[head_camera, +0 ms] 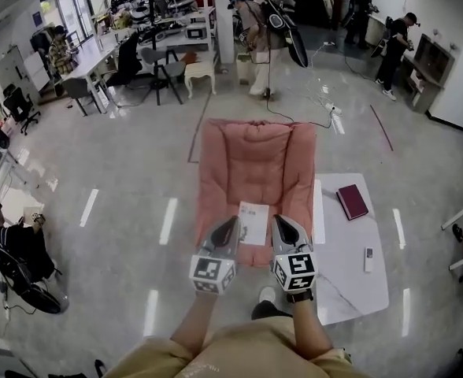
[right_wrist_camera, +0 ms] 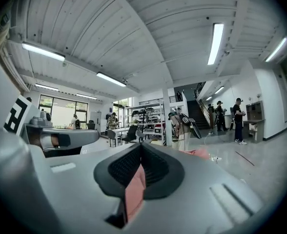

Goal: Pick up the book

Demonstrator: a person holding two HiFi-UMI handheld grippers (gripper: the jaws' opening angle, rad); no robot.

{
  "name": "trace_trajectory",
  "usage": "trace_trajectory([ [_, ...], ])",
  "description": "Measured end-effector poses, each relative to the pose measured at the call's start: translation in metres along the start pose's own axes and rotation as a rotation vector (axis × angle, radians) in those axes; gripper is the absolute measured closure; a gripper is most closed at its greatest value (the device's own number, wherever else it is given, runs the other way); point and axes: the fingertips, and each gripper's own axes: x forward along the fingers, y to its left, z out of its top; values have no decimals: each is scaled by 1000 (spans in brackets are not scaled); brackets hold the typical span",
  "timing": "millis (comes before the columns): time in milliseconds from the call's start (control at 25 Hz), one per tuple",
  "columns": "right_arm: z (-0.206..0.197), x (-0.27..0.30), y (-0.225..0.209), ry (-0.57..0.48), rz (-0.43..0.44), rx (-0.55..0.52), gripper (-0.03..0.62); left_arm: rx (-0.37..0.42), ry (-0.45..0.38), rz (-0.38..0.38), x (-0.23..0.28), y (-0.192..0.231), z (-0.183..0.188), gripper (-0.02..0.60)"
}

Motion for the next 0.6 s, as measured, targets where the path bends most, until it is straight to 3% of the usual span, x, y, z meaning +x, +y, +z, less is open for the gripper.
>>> trace_trajectory([
  [320, -16, 59, -113, 3, 29, 89, 588, -45, 70, 12, 120, -12, -33, 581],
  [600, -80, 98, -145, 158, 62, 143, 588, -73, 212, -11, 170, -2, -91, 581],
])
